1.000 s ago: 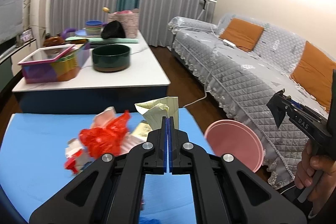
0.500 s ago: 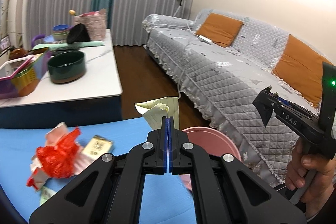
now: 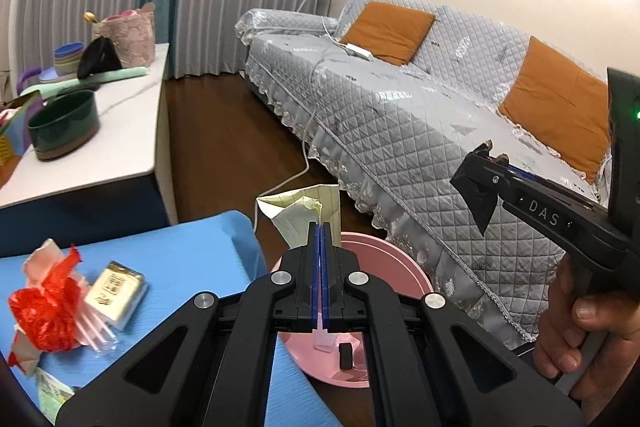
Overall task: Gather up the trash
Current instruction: 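Carry wrapper and cream paper over the pink bin and open both grippers, then move both open grippers back toward the table, then grasp the red-white paper box with the left gripper while the right grasps the clear plastic strip, then carry paper box and plastic strip over the pink bin and open both grippers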
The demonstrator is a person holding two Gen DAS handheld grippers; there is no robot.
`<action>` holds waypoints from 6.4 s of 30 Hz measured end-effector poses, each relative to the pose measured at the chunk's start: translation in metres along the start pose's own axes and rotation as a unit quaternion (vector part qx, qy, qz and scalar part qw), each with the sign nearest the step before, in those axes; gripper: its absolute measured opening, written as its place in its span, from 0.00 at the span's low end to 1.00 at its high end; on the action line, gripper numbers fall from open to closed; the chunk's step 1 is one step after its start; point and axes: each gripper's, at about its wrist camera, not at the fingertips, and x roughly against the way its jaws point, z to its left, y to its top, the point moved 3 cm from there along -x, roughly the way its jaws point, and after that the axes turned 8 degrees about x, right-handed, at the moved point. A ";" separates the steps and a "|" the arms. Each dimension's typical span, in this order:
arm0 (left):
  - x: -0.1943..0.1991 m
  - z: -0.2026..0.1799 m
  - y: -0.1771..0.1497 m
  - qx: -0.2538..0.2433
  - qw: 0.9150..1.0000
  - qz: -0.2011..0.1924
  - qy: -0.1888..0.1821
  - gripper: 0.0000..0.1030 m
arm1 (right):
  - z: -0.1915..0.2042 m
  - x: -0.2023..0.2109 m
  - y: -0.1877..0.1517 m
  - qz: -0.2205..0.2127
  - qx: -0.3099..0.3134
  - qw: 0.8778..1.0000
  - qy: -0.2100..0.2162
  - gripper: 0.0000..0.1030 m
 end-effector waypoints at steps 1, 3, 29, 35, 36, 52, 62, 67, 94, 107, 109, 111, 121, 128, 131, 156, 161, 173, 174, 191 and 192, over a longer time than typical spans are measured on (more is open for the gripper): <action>-0.004 -0.002 -0.001 -0.001 1.000 0.003 -0.001 0.00 | 0.000 -0.001 -0.001 0.002 0.001 1.000 0.000 0.25; -0.009 -0.004 -0.003 -0.003 1.000 0.007 -0.002 0.00 | -0.001 -0.004 -0.002 0.005 0.002 1.000 0.000 0.25; -0.027 -0.002 -0.018 0.011 0.999 0.040 -0.001 0.17 | -0.009 -0.016 -0.010 0.025 -0.013 1.000 -0.011 0.60; -0.007 0.007 -0.018 0.015 0.999 0.030 0.009 0.17 | -0.003 -0.013 -0.007 0.018 -0.011 1.000 -0.006 0.60; -0.004 0.008 -0.018 0.016 0.999 0.028 0.010 0.17 | 0.000 -0.012 -0.006 0.016 -0.009 1.000 -0.005 0.59; 0.098 0.075 -0.022 0.038 0.998 -0.020 0.054 0.17 | 0.068 0.012 -0.012 -0.011 0.036 0.998 0.054 0.36; 0.162 0.167 -0.043 0.073 0.989 -0.035 0.123 0.17 | 0.118 0.016 -0.030 0.008 0.045 0.993 0.112 0.25; 0.183 0.204 -0.043 0.087 0.984 -0.044 0.147 0.17 | 0.144 0.016 -0.034 0.006 0.063 0.990 0.124 0.25; 0.149 0.304 -0.069 0.164 0.970 -0.026 0.175 0.18 | 0.283 -0.026 -0.086 0.053 0.172 0.961 0.211 0.24; 0.119 0.300 -0.076 0.130 0.974 0.016 0.183 0.42 | 0.324 -0.066 -0.101 0.093 0.203 0.948 0.228 0.45; 0.117 0.300 -0.078 0.128 0.974 0.021 0.187 0.42 | 0.330 -0.072 -0.104 0.102 0.210 0.945 0.230 0.46; 0.115 0.300 -0.079 0.126 0.974 0.024 0.189 0.42 | 0.333 -0.076 -0.106 0.106 0.216 0.943 0.228 0.46; 0.112 0.302 -0.081 0.128 0.972 0.031 0.193 0.42 | 0.345 -0.089 -0.114 0.126 0.236 0.938 0.219 0.43; 0.108 0.305 -0.083 0.128 0.971 0.039 0.196 0.42 | 0.345 -0.090 -0.115 0.129 0.242 0.936 0.219 0.17; 0.105 0.307 -0.084 0.132 0.971 0.044 0.197 0.40 | 0.344 -0.087 -0.114 0.125 0.247 0.935 0.222 0.08; 0.156 0.279 -0.073 0.107 0.970 -0.021 0.216 0.16 | 0.286 -0.002 -0.076 0.051 0.181 0.954 0.235 0.04; 0.168 0.266 -0.070 0.105 0.972 -0.035 0.206 0.16 | 0.270 0.019 -0.071 0.036 0.171 0.958 0.228 0.04; 0.176 0.224 -0.055 0.095 0.980 -0.050 0.165 0.16 | 0.224 0.039 -0.058 0.009 0.141 0.968 0.205 0.04; 0.176 0.221 -0.053 0.096 0.981 -0.050 0.161 0.16 | 0.221 0.040 -0.057 0.008 0.139 0.969 0.204 0.04; 0.139 0.156 -0.029 0.069 0.990 -0.042 0.113 0.16 | 0.145 0.038 -0.035 -0.015 0.085 0.985 0.149 0.04; 0.136 0.152 -0.028 0.067 0.991 -0.041 0.110 0.16 | 0.140 0.038 -0.034 -0.016 0.082 0.986 0.145 0.04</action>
